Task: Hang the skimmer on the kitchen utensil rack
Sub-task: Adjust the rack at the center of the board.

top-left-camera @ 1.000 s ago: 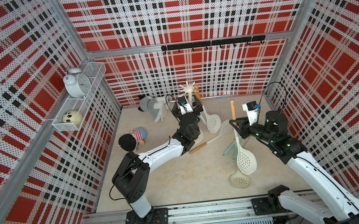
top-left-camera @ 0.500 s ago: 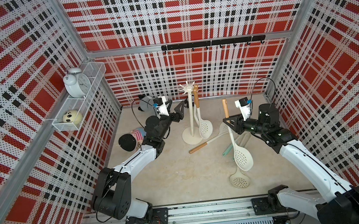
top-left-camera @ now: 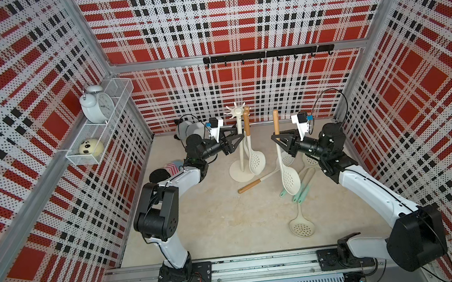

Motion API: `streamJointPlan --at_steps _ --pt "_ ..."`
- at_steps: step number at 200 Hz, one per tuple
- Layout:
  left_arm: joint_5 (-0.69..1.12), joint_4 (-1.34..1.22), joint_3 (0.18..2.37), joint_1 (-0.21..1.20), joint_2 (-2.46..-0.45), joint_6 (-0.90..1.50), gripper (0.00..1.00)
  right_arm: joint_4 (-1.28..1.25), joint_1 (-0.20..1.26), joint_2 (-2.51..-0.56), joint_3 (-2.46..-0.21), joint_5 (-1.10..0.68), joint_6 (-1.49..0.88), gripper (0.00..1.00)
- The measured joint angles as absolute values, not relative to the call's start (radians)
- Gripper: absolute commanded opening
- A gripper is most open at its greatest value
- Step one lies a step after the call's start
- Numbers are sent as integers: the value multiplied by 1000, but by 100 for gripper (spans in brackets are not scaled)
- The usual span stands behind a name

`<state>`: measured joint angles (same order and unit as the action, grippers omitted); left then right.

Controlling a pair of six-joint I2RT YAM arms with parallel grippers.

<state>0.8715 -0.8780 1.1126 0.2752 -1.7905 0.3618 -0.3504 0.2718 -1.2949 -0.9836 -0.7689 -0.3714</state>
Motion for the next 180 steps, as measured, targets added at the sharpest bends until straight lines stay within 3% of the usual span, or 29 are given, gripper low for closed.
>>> streamJointPlan --at_steps 30,73,119,150,180 --pt "914 -907 1153 274 -1862 381 47 -363 271 -1296 -984 -766 -373 0" --pt "958 -1070 1154 274 -1943 426 17 -336 272 -1288 -986 -762 -359 0" --pt "977 -1181 1133 255 -1950 545 0 -328 271 -1283 -986 -761 -360 0" --pt "924 -1169 1092 241 -1916 538 0 -310 271 -1271 -984 -754 -360 0" --pt "736 -941 1053 249 -1798 421 0 -278 272 -1234 -966 -731 -350 0"
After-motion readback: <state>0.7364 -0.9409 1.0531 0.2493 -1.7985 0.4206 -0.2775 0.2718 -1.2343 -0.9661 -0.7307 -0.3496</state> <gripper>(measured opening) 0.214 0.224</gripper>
